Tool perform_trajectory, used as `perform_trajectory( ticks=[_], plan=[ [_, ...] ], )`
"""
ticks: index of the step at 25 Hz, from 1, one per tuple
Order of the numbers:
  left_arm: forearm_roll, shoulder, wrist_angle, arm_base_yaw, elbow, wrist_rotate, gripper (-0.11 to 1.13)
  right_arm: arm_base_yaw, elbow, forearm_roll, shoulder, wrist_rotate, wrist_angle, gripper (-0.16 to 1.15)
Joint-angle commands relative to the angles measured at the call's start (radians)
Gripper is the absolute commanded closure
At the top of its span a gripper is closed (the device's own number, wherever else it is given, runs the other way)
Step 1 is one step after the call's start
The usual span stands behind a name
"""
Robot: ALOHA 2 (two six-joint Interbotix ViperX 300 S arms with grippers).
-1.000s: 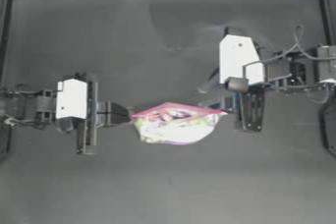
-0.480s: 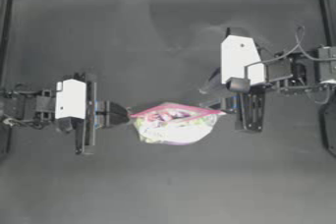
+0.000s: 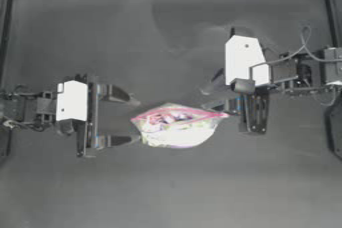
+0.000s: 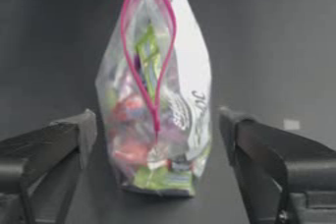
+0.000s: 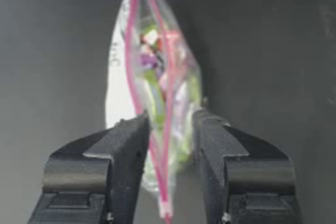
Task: Put candy in bag
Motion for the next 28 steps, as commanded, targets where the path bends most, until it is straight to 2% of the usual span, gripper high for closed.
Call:
perform_trajectory(
  ticks=[1, 8, 15, 19, 28],
  plan=[
    [-0.002, -0.077, 0.034, 0.005, -0.021, -0.002, 0.00, 0.002, -0.009, -0.005, -0.025, -0.006, -0.020, 0.26],
    [-0.002, -0.232, 0.175, 0.009, -0.023, -0.002, 0.00, 0.003, 0.034, -0.023, -0.067, -0.006, -0.097, 0.26],
    [-0.002, -0.385, 0.276, 0.017, -0.023, -0.002, 0.00, 0.002, 0.141, -0.021, -0.155, 0.000, -0.227, 0.26],
    [-0.002, -0.442, 0.308, 0.017, -0.018, -0.003, 0.00, -0.003, 0.206, -0.017, -0.212, 0.000, -0.304, 0.25],
    [-0.002, -0.525, 0.311, 0.018, 0.011, -0.002, 0.00, -0.020, 0.318, -0.012, -0.314, 0.000, -0.425, 0.25]
  ],
)
